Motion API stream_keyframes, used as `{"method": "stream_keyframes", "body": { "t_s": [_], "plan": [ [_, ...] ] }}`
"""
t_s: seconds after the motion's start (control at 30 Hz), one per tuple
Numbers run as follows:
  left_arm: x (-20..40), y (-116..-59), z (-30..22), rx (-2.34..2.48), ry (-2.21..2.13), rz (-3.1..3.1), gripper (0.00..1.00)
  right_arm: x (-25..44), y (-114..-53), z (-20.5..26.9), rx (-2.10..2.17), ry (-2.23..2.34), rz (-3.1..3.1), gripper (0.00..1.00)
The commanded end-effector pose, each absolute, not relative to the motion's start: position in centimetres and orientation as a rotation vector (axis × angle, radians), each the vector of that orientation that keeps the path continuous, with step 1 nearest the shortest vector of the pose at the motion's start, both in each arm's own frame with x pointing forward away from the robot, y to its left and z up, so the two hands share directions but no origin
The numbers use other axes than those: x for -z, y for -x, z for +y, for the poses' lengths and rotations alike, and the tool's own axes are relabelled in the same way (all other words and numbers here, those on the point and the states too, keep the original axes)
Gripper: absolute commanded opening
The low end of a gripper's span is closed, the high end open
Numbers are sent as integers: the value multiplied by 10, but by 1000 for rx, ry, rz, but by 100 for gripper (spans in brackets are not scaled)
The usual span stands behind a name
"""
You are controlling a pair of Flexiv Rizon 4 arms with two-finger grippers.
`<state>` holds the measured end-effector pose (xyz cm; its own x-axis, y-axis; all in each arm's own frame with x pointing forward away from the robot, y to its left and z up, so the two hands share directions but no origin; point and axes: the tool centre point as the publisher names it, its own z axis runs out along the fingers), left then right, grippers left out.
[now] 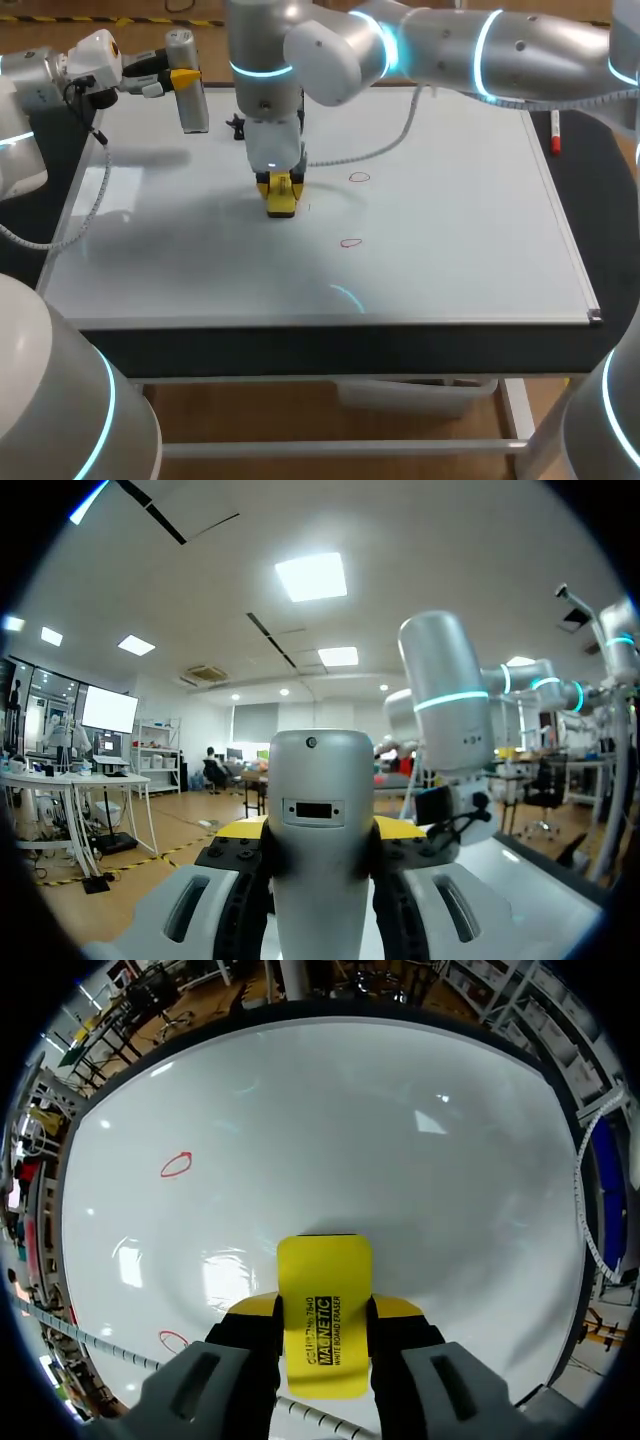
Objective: Pick up the inspection probe, press it on each red-marked spot on the whiteboard one by one, put down the probe, pick up the eraser, and wipe off all the red marks.
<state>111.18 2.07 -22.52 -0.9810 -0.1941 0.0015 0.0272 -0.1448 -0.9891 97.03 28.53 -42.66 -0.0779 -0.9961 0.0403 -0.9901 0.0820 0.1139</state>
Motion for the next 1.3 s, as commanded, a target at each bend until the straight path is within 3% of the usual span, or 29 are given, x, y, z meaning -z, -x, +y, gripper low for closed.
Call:
{"method": "stream_keyframes", "body": {
  "t_s": [0.03, 0.93, 1.3],
  "plan": [
    [225, -1113, 21, 2267, 190, 1953, 0, 430, -963, 267, 79, -2059, -2259, 0],
    [225, -1113, 21, 2267, 190, 1953, 0, 403, -968, 234, 49, -2012, -2365, 0],
    [225, -1113, 21, 2267, 190, 1953, 0, 377, -989, 196, -32, -1879, -2481, 0]
  ]
}}
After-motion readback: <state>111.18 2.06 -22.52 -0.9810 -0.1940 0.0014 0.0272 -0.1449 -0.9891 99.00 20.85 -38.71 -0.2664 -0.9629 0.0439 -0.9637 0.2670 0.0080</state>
